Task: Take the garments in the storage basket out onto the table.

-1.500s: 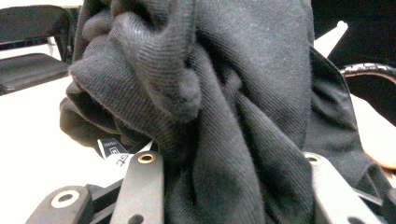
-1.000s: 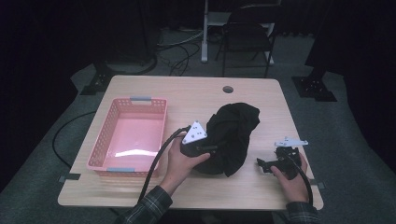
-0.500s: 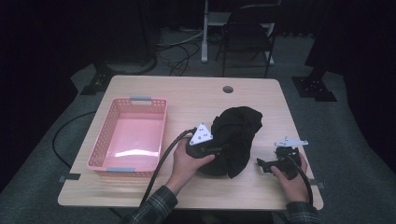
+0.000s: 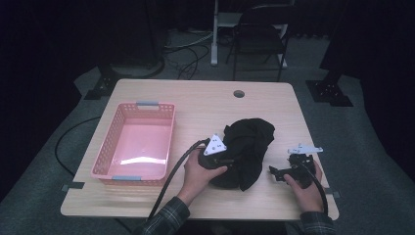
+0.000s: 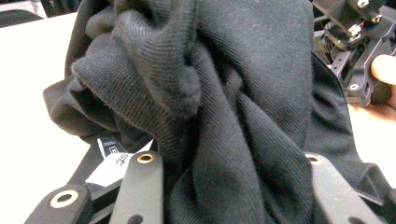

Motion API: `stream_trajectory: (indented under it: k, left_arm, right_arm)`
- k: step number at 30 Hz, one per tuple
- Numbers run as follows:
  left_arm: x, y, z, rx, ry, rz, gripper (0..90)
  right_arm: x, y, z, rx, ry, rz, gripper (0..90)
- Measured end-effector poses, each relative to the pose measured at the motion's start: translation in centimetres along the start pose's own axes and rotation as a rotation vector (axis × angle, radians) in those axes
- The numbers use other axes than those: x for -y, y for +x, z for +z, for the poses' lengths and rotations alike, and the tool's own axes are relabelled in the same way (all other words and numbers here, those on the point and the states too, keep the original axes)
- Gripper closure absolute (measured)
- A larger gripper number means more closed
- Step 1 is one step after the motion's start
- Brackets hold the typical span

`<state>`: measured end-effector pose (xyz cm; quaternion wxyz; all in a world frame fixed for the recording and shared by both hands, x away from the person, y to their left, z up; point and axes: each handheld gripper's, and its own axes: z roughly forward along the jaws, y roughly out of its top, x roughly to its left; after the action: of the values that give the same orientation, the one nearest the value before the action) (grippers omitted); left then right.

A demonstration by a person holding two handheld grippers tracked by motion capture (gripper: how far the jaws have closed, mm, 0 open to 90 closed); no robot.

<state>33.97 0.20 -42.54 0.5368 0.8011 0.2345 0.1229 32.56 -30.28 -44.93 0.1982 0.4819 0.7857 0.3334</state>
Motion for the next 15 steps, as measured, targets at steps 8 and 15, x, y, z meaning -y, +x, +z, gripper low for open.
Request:
stream_trajectory:
  k: [8,15]
  left_arm:
    - [0.64,-0.05,0.56,0.002,0.013,-0.013,60.7]
    - [0.92,-0.1,0.89,-0.001,0.026,-0.012,60.7]
  right_arm:
    - [0.0,0.0,0.0,0.0,0.0,-0.001,0.0]
    - [0.0,0.0,0.0,0.0,0.0,0.0,0.0]
